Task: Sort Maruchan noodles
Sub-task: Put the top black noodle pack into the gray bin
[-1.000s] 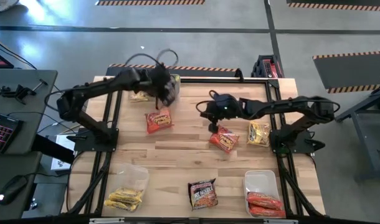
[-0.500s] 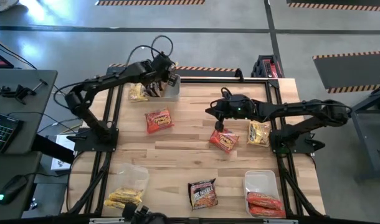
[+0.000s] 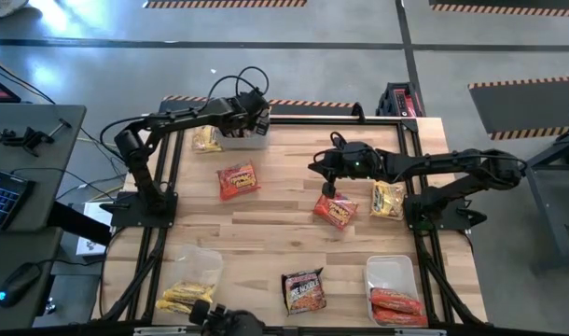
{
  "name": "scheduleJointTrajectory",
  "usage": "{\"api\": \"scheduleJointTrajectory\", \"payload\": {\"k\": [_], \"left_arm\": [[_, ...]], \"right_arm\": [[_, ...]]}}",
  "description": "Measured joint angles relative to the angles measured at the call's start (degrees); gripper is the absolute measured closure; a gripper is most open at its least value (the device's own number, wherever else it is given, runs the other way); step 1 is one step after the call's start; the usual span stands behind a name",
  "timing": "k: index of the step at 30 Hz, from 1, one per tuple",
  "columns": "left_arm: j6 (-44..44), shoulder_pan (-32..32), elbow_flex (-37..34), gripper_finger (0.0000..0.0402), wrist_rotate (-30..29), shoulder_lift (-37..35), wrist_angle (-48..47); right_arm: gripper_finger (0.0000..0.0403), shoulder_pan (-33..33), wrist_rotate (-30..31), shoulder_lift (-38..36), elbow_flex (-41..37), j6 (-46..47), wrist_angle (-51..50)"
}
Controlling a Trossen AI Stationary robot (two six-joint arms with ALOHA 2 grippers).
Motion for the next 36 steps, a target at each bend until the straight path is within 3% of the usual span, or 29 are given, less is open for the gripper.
{"api": "scheduleJointTrajectory", "payload": {"k": [36], "left_arm": [[-3.43,0.25,-0.04,0.0307,0.62,-0.02,-2.42]], "right_arm": [[0.0402,0.02,0.0,0.07,0.04,0.1,-0.63]]}}
